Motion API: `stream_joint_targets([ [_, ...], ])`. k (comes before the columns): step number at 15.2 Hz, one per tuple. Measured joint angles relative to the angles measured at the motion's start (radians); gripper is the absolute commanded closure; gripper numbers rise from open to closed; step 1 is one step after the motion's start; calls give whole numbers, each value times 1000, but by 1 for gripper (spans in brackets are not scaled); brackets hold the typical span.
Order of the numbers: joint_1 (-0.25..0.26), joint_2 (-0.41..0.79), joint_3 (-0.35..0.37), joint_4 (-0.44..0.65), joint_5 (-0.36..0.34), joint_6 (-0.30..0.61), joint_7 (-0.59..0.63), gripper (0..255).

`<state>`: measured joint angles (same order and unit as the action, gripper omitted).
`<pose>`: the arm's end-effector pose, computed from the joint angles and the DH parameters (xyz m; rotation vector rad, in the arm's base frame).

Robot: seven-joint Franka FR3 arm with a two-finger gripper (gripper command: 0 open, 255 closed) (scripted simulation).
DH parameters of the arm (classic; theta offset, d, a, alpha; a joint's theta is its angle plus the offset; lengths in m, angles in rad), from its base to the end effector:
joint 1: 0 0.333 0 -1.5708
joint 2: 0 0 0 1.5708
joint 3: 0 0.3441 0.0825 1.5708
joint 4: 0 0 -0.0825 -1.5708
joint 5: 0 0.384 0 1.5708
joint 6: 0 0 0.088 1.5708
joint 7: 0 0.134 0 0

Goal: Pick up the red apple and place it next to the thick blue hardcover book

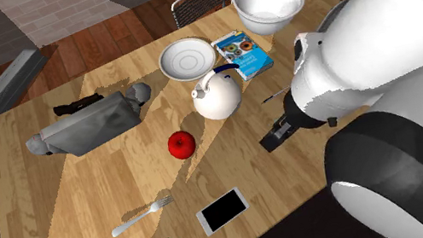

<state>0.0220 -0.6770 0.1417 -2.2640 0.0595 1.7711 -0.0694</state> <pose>0.3392 0.0770 0.6103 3.0895 0.3155 0.2804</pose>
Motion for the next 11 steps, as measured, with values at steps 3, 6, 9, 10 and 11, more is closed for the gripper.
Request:
stream_joint_targets([
  [3, 2, 95, 32, 17, 12, 67, 33, 0],
  [6, 3, 198, 66, 56, 18, 119, 70, 0],
  [9, 5, 302, 98, 95, 17, 171, 109, 0],
  [10, 7, 338, 113, 111, 15, 188, 127, 0],
  [11, 8, 371, 123, 123, 13, 204, 141, 0],
])
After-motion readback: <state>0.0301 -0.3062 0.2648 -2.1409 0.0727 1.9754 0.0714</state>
